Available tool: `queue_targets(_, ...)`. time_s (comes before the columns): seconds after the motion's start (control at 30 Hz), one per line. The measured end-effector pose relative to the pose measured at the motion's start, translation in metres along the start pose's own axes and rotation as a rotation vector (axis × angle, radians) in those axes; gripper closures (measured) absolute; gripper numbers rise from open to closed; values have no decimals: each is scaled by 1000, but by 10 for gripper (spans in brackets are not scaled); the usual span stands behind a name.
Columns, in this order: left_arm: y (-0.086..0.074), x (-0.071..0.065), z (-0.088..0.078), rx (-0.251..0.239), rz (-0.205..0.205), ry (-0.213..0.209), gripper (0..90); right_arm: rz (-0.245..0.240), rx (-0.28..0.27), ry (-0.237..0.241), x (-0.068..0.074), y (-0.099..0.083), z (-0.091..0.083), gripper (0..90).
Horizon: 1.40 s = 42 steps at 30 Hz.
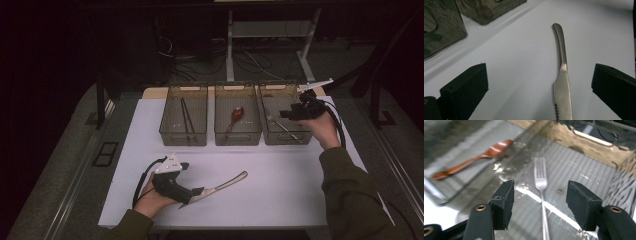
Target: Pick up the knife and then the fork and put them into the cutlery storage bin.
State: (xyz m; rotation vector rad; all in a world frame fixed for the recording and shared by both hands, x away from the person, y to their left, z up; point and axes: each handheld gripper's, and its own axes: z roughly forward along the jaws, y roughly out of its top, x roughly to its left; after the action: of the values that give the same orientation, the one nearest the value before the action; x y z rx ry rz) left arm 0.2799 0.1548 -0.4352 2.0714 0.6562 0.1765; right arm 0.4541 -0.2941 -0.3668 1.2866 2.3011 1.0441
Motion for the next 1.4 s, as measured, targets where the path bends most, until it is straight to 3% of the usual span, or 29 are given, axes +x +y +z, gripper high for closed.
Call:
queue_targets(0.1, 0, -1, 0, 2, 1, 0, 0, 0, -46, 40, 8, -5, -13, 357)
queue_targets(0.27, 0, 0, 0, 1, 2, 0, 0, -43, -104, 69, 25, -17, -32, 332)
queue_targets(0.4, 0, -1, -1, 3, 5, -2, 0, -34, -146, 110, 36, -32, -41, 318)
queue_targets(0.57, 0, 0, -1, 2, 1, -1, 0, -66, -175, 129, 52, -51, -52, 292)
queue_targets(0.73, 0, 0, -1, 1, 1, 0, 0, -68, -194, 199, 66, -73, -60, 265)
queue_targets(0.97, 1, -1, -1, 4, 4, -1, 0, -89, -221, 196, 83, -100, -62, 186)
queue_targets(1.23, 3, 0, 0, 8, 8, -2, 5, -95, -261, 171, 93, -127, -65, 181)
queue_targets(1.4, 8, 0, 2, 5, 8, -26, 117, -91, -252, 166, 95, -145, -67, 180)
